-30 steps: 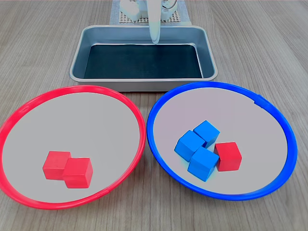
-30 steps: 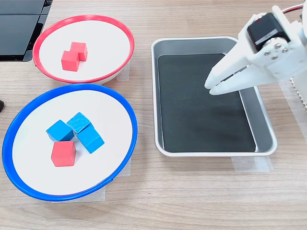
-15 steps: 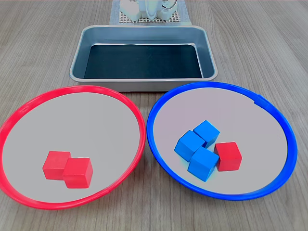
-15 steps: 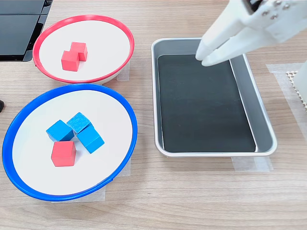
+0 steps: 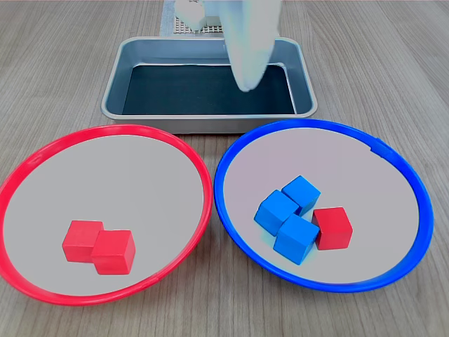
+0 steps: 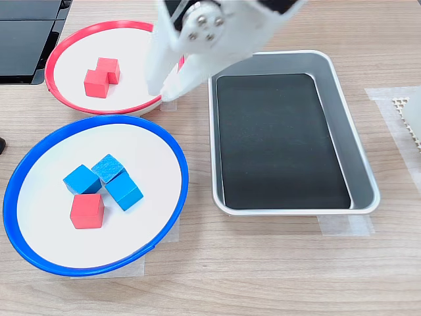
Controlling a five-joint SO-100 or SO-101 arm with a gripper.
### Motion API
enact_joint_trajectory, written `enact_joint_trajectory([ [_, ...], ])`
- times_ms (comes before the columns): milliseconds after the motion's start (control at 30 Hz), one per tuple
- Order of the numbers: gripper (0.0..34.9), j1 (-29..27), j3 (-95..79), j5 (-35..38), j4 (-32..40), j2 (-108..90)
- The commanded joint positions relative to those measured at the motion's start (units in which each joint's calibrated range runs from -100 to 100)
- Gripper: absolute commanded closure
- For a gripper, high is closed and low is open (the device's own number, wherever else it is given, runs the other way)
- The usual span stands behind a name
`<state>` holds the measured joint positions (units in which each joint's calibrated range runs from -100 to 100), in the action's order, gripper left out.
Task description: Relocate any red block in the blue dish to the red dish, correcting any misplacement.
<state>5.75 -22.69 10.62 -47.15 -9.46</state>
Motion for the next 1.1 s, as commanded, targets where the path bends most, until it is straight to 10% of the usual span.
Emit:
enact_joint_trajectory([
  [0, 34.6, 1.35, 9.17, -0.1, 0.88, 7.29],
  [1067, 21.8, 8.69, 31.56, -15.53, 3.69, 33.39],
])
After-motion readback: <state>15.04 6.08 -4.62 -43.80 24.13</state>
